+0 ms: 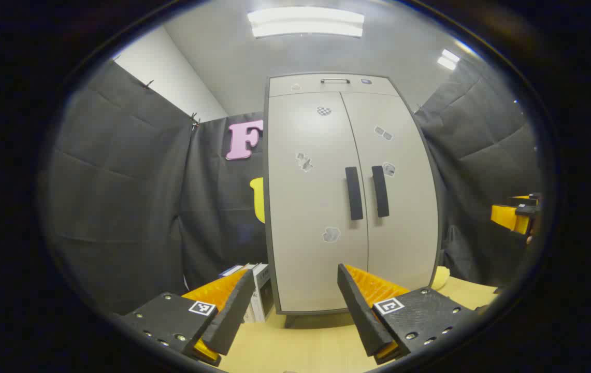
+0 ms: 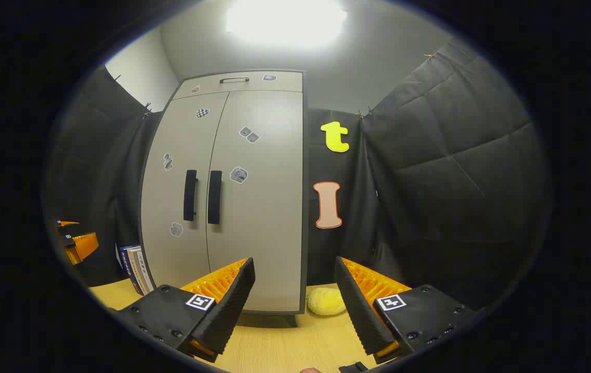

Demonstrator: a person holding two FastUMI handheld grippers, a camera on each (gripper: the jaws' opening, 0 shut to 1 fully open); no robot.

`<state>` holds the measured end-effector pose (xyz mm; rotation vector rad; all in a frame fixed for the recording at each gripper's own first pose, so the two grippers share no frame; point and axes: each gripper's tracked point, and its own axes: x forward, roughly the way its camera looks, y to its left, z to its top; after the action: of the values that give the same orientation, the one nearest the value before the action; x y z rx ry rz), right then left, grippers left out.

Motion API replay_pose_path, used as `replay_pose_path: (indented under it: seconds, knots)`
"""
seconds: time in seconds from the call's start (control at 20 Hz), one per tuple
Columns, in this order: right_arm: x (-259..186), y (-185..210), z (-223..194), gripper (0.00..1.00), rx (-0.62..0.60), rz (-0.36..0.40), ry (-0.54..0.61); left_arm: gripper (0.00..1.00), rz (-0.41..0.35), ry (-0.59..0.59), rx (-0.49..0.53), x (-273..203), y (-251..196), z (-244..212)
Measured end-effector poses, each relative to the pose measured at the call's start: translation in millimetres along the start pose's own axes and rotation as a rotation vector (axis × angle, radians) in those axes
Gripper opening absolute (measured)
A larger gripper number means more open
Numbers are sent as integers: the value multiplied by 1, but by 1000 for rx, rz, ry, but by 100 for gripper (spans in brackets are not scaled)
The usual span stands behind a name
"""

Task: Open the right door of the double-door shoe cabinet with the right hand, and open the left door with the left hand.

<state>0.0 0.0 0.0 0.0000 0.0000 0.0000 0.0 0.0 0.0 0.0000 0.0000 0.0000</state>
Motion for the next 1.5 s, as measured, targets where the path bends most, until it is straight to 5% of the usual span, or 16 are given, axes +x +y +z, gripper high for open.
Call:
replay_pose_path:
  seconds: [1.0,1.5]
  knots:
    - [10,25,-9,98,4,63,20,94,10,-20,-7,0,-4,5]
    - [46,53,23,97,51,125,-24,94,64,-7,18,-17,14,3]
